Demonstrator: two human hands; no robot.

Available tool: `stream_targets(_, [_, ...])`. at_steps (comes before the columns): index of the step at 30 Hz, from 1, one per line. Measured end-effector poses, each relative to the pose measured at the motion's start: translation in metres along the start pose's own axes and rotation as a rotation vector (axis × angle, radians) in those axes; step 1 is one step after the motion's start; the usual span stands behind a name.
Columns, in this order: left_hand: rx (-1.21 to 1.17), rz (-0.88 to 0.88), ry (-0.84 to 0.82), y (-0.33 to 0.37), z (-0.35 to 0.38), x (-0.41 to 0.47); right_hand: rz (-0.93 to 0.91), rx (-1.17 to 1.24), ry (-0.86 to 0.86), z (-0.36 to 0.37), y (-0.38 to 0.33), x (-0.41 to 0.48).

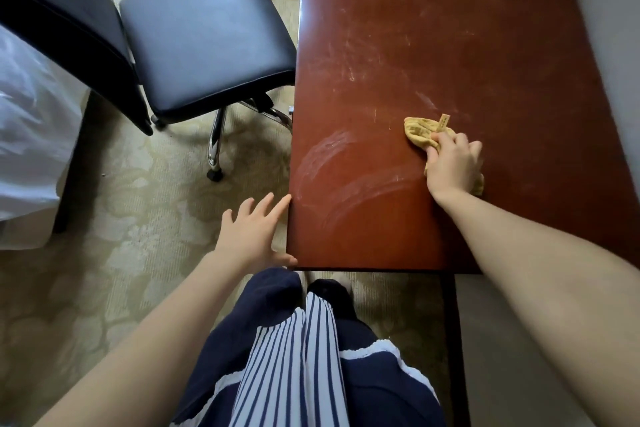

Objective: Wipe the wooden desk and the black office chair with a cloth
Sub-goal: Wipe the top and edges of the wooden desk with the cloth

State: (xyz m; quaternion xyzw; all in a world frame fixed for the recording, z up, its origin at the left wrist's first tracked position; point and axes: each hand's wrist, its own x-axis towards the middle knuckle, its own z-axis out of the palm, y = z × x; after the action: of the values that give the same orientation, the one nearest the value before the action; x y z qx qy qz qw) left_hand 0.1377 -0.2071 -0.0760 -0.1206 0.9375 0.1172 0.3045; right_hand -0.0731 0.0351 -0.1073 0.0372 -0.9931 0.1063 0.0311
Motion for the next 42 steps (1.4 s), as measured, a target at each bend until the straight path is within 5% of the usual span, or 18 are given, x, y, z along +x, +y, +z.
stream_targets(4, [-0.054, -0.034, 0.009, -0.012, 0.004, -0.008, -0.037, 0.026, -0.114, 0.011, -0.053, 0.006])
stream_targets(12, [-0.193, -0.098, 0.048, -0.028, 0.007, -0.011, -0.497, 0.055, -0.2, 0.028, -0.111, -0.047])
stream_targets(19, [-0.224, -0.083, 0.09, -0.022, -0.008, 0.004, -0.983, 0.202, -0.28, -0.001, -0.074, -0.112])
stream_targets(25, [-0.138, 0.019, 0.036, 0.0, -0.013, 0.015, -1.133, 0.214, -0.293, -0.017, -0.002, -0.136])
stream_targets(29, [-0.12, 0.057, 0.012, 0.011, -0.005, 0.018, -1.034, 0.161, -0.265, -0.031, 0.04, -0.126])
stream_targets(36, [-0.112, 0.057, 0.024, 0.01, 0.004, 0.015, -0.477, 0.067, -0.185, -0.043, 0.07, -0.072])
stream_targets(42, [-0.153, 0.049, 0.046, 0.011, 0.009, 0.007, 0.004, 0.08, -0.044, -0.015, 0.023, -0.048])
